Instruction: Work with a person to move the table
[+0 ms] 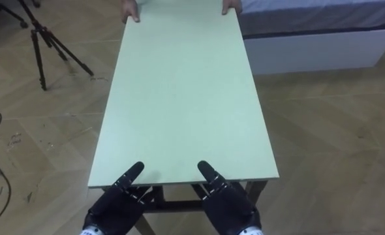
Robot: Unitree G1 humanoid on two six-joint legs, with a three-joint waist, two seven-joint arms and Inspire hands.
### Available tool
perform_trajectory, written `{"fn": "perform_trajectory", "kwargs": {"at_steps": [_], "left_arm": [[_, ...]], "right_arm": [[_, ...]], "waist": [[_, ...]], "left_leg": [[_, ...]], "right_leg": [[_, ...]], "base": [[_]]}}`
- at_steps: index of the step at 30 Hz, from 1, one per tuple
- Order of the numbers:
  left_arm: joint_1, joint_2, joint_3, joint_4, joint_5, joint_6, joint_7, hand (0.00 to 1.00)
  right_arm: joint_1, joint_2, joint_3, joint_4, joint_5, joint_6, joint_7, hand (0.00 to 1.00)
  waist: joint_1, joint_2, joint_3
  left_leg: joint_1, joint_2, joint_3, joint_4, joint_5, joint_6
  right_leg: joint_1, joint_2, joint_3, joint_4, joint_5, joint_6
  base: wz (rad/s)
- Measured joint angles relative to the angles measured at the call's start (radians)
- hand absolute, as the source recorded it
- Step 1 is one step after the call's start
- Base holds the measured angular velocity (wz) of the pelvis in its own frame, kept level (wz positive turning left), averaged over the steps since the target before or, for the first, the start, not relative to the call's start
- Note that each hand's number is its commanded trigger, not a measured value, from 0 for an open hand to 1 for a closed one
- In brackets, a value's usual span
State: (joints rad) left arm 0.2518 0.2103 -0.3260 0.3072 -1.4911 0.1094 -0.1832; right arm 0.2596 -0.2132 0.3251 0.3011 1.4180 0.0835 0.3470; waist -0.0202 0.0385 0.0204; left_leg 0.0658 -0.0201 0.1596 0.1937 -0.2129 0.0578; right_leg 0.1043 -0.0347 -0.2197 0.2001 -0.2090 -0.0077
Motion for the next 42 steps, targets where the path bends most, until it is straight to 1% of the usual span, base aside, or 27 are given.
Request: {"fn": "perform_trajectory", "kwargs": {"at_steps": [3, 7, 9, 11, 14, 20, 22, 23, 24, 25, 26, 32, 34, 36, 37, 39, 40, 42], "left_arm": [[0.000, -0.003, 0.000, 0.000, 0.001, -0.005, 0.001, 0.00], [0.000, -0.007, 0.002, 0.000, 0.001, -0.006, 0.001, 0.00], [0.000, -0.012, 0.006, 0.000, 0.001, -0.006, 0.003, 0.00], [0.000, -0.021, 0.009, 0.000, 0.001, -0.007, 0.006, 0.00], [-0.001, -0.025, 0.009, 0.000, 0.001, -0.008, 0.006, 0.00], [-0.001, -0.035, 0.010, 0.001, 0.000, -0.007, 0.006, 0.00], [-0.001, -0.035, 0.011, 0.001, 0.000, -0.007, 0.006, 0.00], [-0.001, -0.035, 0.012, 0.001, 0.000, -0.007, 0.006, 0.56], [-0.001, -0.035, 0.013, 0.001, 0.000, -0.007, 0.006, 1.00], [-0.001, -0.039, 0.018, 0.001, 0.000, -0.007, 0.006, 1.00], [-0.001, -0.045, 0.022, 0.001, 0.000, -0.007, 0.006, 1.00], [-0.001, -0.051, 0.028, 0.000, 0.000, -0.007, 0.006, 1.00], [-0.001, -0.056, 0.028, 0.000, 0.000, -0.007, 0.006, 1.00], [-0.001, -0.064, 0.028, 0.000, 0.001, -0.007, 0.006, 1.00], [-0.001, -0.069, 0.028, 0.001, 0.004, -0.006, 0.009, 1.00], [-0.002, -0.070, 0.030, 0.011, 0.011, -0.007, 0.025, 1.00], [-0.002, -0.074, 0.030, 0.011, 0.012, -0.006, 0.025, 1.00], [-0.001, -0.078, 0.029, 0.011, 0.012, -0.005, 0.031, 1.00]], "right_arm": [[-0.004, 0.017, -0.009, 0.001, 0.034, 0.000, -0.016, 0.00], [-0.009, 0.044, -0.044, 0.001, 0.039, -0.003, -0.052, 0.00], [-0.012, 0.048, -0.043, 0.000, 0.052, -0.008, -0.062, 0.00], [-0.015, 0.050, -0.043, 0.000, 0.081, -0.028, -0.071, 0.00], [-0.018, 0.059, -0.043, 0.000, 0.118, -0.047, -0.080, 0.00], [-0.025, 0.063, -0.043, 0.000, 0.153, -0.081, -0.105, 0.00], [-0.026, 0.064, -0.043, 0.000, 0.153, -0.083, -0.108, 0.00], [-0.028, 0.064, -0.043, 0.000, 0.154, -0.083, -0.111, 0.01], [-0.029, 0.064, -0.043, 0.000, 0.154, -0.083, -0.115, 0.74], [-0.032, 0.065, -0.043, 0.000, 0.154, -0.083, -0.120, 1.00], [-0.033, 0.065, -0.043, 0.000, 0.153, -0.084, -0.124, 1.00], [-0.035, 0.065, -0.043, 0.001, 0.154, -0.086, -0.132, 1.00], [-0.035, 0.069, -0.043, 0.010, 0.155, -0.087, -0.167, 1.00], [-0.035, 0.069, -0.045, 0.017, 0.155, -0.088, -0.195, 1.00], [-0.035, 0.069, -0.045, 0.025, 0.154, -0.092, -0.204, 1.00], [-0.035, 0.071, -0.041, 0.025, 0.144, -0.095, -0.213, 1.00], [-0.035, 0.073, -0.040, 0.027, 0.135, -0.103, -0.215, 1.00], [-0.035, 0.073, -0.041, 0.027, 0.127, -0.107, -0.224, 1.00]], "waist": [[-0.003, 0.001, 0.0005], [-0.002, 0.003, 0.0008], [-0.002, 0.004, 0.0014], [-0.002, 0.010, 0.0035], [0.000, 0.015, 0.0009], [0.002, 0.014, 0.0011], [0.004, 0.013, 0.0014], [0.004, 0.013, 0.0013], [0.004, 0.013, 0.0013], [0.003, 0.012, 0.0015], [0.003, 0.012, 0.0019], [0.003, 0.010, 0.0015], [0.007, 0.010, 0.0014], [0.020, 0.010, 0.0014], [0.025, 0.008, 0.0014], [0.025, -0.001, 0.0005], [0.027, -0.009, 0.0000], [0.026, -0.013, -0.0008]], "left_leg": [[-0.002, 0.000, 0.000, 0.002, 0.000, 0.000], [-0.001, 0.000, 0.000, 0.004, 0.000, 0.000], [-0.002, 0.000, -0.001, 0.003, 0.000, 0.000], [-0.005, 0.000, -0.001, -0.004, 0.000, 0.000], [-0.004, 0.000, -0.001, -0.006, 0.000, 0.000], [-0.002, 0.001, 0.000, 0.003, 0.000, 0.000], [-0.002, 0.001, 0.000, 0.003, 0.000, 0.000], [-0.002, 0.001, 0.000, 0.003, 0.000, 0.000], [-0.002, 0.001, 0.001, 0.003, 0.000, 0.000], [-0.003, 0.001, 0.001, 0.003, 0.000, 0.000], [-0.003, 0.001, 0.001, 0.003, 0.000, 0.000], [-0.005, 0.002, 0.000, 0.003, 0.000, 0.000], [-0.007, 0.002, 0.000, 0.003, 0.000, 0.000], [-0.008, 0.002, 0.000, 0.003, 0.000, 0.000], [-0.008, 0.002, 0.000, 0.004, 0.000, 0.000], [-0.008, 0.004, 0.000, 0.004, 0.000, -0.001], [-0.007, 0.004, -0.001, 0.004, 0.000, -0.001], [-0.005, 0.004, -0.001, 0.004, 0.000, -0.001]], "right_leg": [[0.001, 0.000, -0.001, -0.001, 0.000, 0.000], [0.003, 0.000, -0.001, 0.000, 0.000, 0.000], [0.002, 0.002, 0.000, 0.000, 0.000, 0.000], [0.001, 0.005, 0.000, 0.002, 0.000, 0.000], [0.000, 0.003, 0.000, 0.002, 0.000, 0.000], [-0.001, 0.000, 0.001, 0.002, 0.000, 0.000], [-0.001, 0.001, 0.001, 0.001, 0.000, 0.000], [-0.001, 0.001, 0.001, 0.002, 0.000, 0.000], [-0.001, 0.001, 0.001, 0.002, 0.000, 0.000], [-0.002, 0.001, 0.001, 0.002, 0.000, 0.000], [-0.002, 0.001, 0.001, 0.002, 0.000, 0.000], [-0.003, 0.002, 0.000, 0.002, 0.000, 0.000], [-0.005, 0.001, 0.000, 0.002, 0.000, 0.000], [-0.008, 0.001, 0.001, 0.002, 0.000, 0.000], [-0.008, 0.001, 0.001, 0.002, 0.000, 0.000], [-0.007, 0.002, 0.001, 0.002, 0.000, 0.000], [-0.007, 0.003, 0.001, 0.002, 0.000, 0.000], [-0.005, 0.002, 0.000, 0.001, 0.000, 0.000]], "base": [[0.00], [0.00], [0.00], [0.00], [0.00], [0.00], [0.00], [0.00], [0.00], [0.00], [0.00], [0.00], [0.00], [0.00], [0.00], [0.00], [0.00], [0.00]]}}
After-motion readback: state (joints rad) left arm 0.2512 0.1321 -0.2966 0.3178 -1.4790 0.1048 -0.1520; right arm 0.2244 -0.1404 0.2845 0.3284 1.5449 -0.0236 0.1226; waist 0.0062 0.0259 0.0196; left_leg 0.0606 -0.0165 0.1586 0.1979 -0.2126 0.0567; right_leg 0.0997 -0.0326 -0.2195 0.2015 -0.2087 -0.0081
